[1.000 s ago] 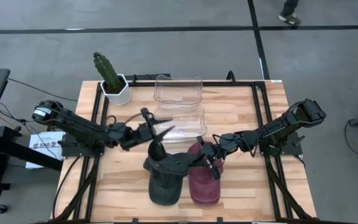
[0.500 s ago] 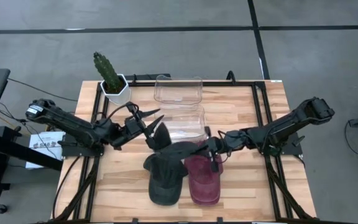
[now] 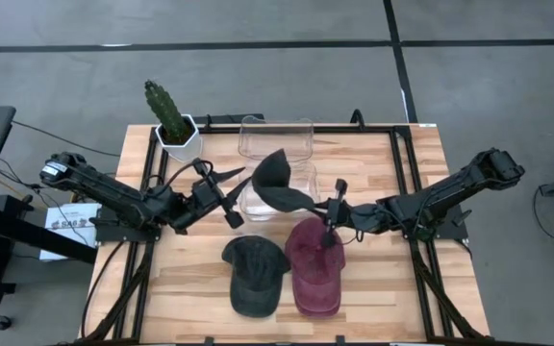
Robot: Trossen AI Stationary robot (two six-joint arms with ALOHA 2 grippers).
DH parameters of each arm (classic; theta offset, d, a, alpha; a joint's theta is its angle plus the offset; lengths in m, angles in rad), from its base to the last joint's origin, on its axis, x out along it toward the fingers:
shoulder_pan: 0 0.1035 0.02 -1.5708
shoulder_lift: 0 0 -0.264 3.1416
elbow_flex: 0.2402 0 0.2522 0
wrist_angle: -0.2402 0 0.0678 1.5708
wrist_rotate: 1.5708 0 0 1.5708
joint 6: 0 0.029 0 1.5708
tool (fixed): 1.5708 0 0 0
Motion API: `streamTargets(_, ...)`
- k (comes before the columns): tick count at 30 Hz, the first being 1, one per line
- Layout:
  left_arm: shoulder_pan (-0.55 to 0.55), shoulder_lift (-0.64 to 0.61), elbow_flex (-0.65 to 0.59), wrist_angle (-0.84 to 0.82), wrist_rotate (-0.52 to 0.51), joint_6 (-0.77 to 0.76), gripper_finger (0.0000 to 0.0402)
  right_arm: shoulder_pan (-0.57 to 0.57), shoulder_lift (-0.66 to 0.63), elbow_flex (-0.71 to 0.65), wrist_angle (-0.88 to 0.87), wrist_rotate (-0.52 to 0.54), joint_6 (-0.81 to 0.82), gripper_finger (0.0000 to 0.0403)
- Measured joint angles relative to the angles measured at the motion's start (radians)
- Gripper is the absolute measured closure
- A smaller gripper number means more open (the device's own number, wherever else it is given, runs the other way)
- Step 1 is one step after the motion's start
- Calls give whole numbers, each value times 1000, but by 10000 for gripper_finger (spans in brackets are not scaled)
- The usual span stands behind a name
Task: Pick & Place hat
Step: Put the top black cap into the bottom transparent bin
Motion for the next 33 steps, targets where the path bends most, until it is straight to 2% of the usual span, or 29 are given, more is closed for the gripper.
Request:
streamTargets(3, -26, 0, 0, -19, -65, 2, 287, 0, 0, 0, -16, 20, -2, 401)
streamTargets(8, -72, -7, 0, -177, -80, 48, 287, 0, 0, 0, -46, 17, 10, 399)
streamTargets(12, -97, -5, 0, -309, -104, 193, 287, 4, 0, 0, -50, 6, 19, 399)
streamTargets(16, -96, -6, 0, -313, -146, 341, 287, 5, 0, 0, -52, -17, 27, 400)
streamTargets(21, -97, -6, 0, -314, -145, 616, 287, 5, 0, 0, -52, -64, 28, 398)
streamTargets(24, -97, -6, 0, -315, -144, 729, 287, 5, 0, 0, -52, -96, 28, 400)
streamTargets(33, -97, -6, 0, -324, -111, 734, 287, 4, 0, 0, -28, -87, 27, 400)
